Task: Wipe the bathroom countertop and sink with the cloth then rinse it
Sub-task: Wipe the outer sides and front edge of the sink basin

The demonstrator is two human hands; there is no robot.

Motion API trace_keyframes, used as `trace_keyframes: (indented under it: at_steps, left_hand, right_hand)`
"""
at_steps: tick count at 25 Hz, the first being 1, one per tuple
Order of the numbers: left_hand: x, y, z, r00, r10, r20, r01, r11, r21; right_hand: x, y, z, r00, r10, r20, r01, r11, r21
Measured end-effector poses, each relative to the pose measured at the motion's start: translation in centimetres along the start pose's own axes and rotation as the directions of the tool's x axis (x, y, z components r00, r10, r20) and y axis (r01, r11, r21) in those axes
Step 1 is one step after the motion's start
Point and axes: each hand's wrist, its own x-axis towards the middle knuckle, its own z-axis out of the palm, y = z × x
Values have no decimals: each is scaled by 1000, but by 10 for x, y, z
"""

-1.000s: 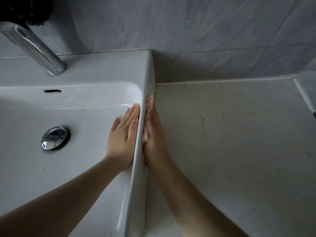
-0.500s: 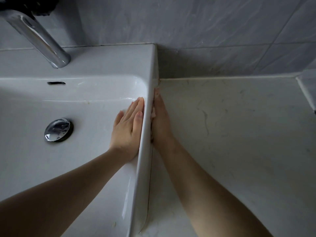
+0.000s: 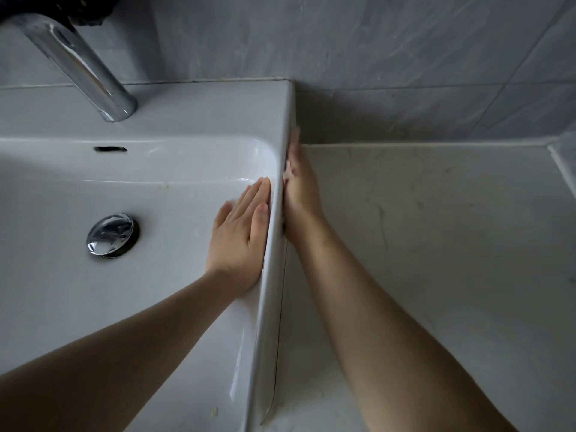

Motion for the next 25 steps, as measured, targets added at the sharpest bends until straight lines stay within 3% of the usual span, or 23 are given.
trace_keyframes:
  at_steps: [4,7,10,13,16,21,25]
  left_hand:
    - [2,-7,5,999,32,-9,-31,999,33]
    - [3,-9,6,999,40,-15,-39,998,46]
    - [1,-3,3,999,21,-27,-21,1000,4]
    - [2,-3,2,999,42,-25,-41,999,28]
    - [1,-6,2,990,139,-13,-136,980,148]
    - [2,-1,1,1000,13,-22,-13,1000,26]
    - [4,-9,4,998,62,6,-62,993,97]
  right_hand:
    - [-53,7,-5,972,-224,71,222,974,41]
    - [-59,6,-5,969,-228,92,236,967,-96]
    - [-15,-27,0,984,-127,123,137,988,-75]
    - [-43,-14,-1,948,-276,156,301,939,-168]
    - [-91,4,-5,921,-344,184,372,916,-150]
    - [-14,-36,7,976,-217,-23,204,942,-267]
    - [-88,5,-5,971,-215,100,221,974,-55]
